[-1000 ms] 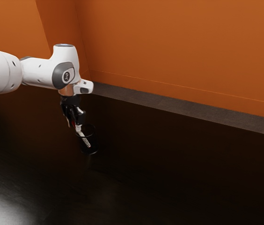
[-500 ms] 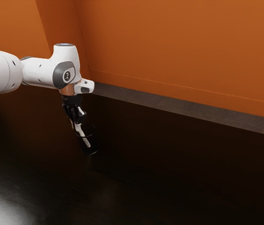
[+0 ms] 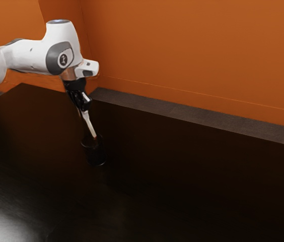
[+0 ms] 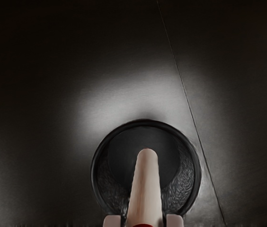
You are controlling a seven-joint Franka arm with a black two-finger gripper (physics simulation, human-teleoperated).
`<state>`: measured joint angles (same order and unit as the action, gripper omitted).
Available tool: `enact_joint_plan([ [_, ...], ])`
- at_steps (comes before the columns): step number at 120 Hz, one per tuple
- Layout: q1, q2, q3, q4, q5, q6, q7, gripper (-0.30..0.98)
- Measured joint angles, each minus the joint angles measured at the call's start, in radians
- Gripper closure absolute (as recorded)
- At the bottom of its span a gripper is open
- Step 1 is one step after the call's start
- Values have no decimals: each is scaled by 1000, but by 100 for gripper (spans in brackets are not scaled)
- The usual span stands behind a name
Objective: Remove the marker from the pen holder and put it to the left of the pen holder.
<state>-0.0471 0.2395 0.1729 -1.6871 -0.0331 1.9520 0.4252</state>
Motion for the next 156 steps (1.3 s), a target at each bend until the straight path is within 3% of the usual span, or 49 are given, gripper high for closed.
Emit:
enact_joint_plan([
  [21,5,-165,5,-4,44,-119,-18,77],
  [43,53,-187,15,-8,108,-304,-63,76],
  [73,199,15,48,-19,155,-465,-113,76],
  [107,231,233,132,3,183,-563,-146,76],
  [156,240,303,142,15,173,-601,-168,76],
])
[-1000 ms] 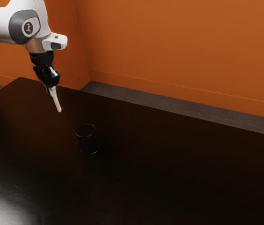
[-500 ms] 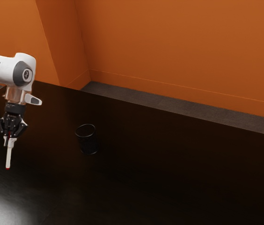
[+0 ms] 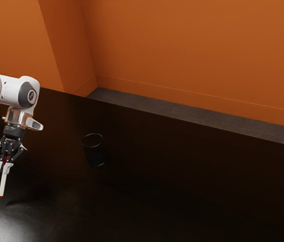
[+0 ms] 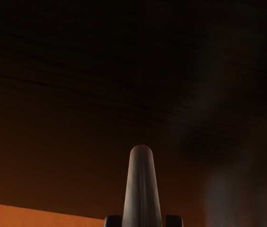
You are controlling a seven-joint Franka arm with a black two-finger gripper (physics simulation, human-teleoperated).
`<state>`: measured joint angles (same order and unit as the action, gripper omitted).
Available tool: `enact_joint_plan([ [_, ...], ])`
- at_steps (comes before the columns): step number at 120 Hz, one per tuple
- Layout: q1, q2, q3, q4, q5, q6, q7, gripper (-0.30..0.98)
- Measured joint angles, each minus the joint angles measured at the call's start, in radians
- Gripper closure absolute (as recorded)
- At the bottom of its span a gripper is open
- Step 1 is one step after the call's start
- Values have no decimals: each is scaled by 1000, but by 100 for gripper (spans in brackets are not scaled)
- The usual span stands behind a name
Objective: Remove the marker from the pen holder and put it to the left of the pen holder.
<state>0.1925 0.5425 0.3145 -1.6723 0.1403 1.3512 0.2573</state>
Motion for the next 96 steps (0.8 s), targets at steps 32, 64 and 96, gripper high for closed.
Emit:
enact_joint_plan([
  [32,-1,3,-2,0,-28,26,-6,29],
  [64,-152,-399,-62,-96,-50,175,-2,8],
  [96,-420,-587,-190,-141,-83,371,2,2],
])
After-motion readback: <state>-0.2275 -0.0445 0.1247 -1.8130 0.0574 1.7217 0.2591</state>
